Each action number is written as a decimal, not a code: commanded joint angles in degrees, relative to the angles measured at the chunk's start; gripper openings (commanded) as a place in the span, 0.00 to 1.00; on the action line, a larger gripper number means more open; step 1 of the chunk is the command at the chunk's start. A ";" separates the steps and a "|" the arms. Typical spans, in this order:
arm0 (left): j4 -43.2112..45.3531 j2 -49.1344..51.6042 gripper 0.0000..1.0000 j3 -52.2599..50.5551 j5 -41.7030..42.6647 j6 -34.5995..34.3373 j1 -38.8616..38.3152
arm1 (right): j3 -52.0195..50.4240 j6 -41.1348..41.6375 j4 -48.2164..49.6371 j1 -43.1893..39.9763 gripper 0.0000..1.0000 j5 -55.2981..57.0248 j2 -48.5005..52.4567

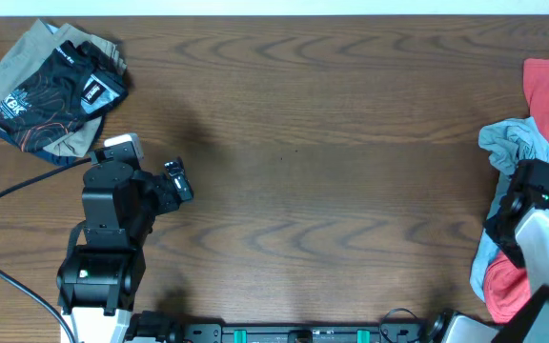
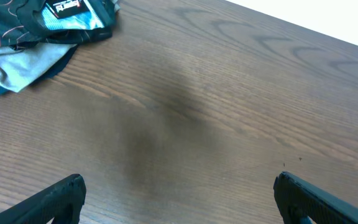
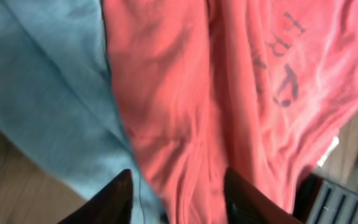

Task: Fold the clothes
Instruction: 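Reach the right gripper to the red T-shirt and grasp it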

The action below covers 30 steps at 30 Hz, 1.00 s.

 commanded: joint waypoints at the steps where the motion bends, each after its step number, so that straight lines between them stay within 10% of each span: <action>1: -0.04 0.00 0.98 1.31 -0.24 0.48 0.17 | 0.66 -1.44 1.18 -0.79 0.49 -0.96 2.93; 7: -0.04 0.00 0.98 1.31 -0.24 0.48 0.17 | 0.66 -1.42 2.40 -0.81 0.34 -0.96 7.30; 12: -0.04 0.00 0.98 1.31 -0.24 0.48 0.17 | 0.66 -1.42 2.43 -0.81 0.01 -0.96 7.89; 30: 1.05 0.00 0.98 1.31 -0.24 0.48 0.17 | 30.67 -13.40 -12.48 -0.79 0.01 -11.43 -6.29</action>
